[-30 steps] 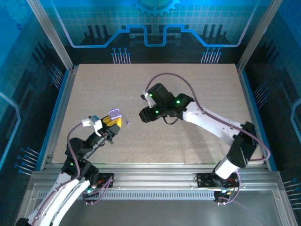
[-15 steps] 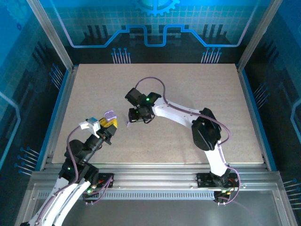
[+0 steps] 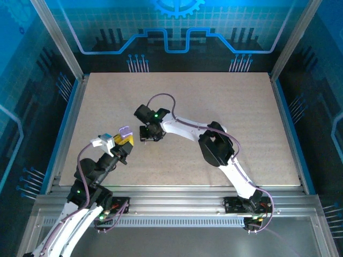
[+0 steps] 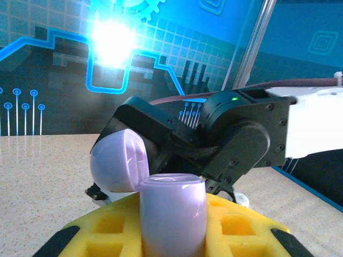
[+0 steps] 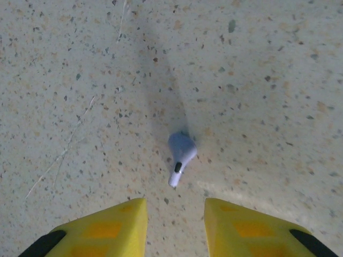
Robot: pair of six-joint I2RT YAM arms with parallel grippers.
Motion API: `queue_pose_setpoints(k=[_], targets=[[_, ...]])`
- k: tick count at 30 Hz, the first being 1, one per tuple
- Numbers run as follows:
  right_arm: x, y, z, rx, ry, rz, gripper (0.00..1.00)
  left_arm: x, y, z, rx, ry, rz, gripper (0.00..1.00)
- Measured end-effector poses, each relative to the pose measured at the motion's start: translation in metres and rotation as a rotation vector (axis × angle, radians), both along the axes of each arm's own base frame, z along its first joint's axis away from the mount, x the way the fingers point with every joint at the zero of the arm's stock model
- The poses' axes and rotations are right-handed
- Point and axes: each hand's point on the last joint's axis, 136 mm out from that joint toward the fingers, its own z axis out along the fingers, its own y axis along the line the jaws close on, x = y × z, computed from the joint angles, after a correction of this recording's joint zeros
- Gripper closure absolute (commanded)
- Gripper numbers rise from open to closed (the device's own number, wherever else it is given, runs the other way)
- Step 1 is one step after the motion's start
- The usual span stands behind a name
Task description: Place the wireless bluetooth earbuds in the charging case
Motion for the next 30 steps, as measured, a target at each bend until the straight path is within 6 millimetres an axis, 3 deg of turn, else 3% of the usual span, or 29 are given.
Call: queue_pose_setpoints(k=[14, 30], targets=[[0.010, 0.009, -0.023, -0.017, 0.003, -0.014, 0.71, -0.002, 0.001, 0.004, -0.007, -0.015, 0.001, 0.80], [0.017, 0.003, -0.027, -0.088, -0.017, -0.014, 0.75, -0.002, 0.001, 0.004, -0.008, -0.016, 0.001, 0.79]])
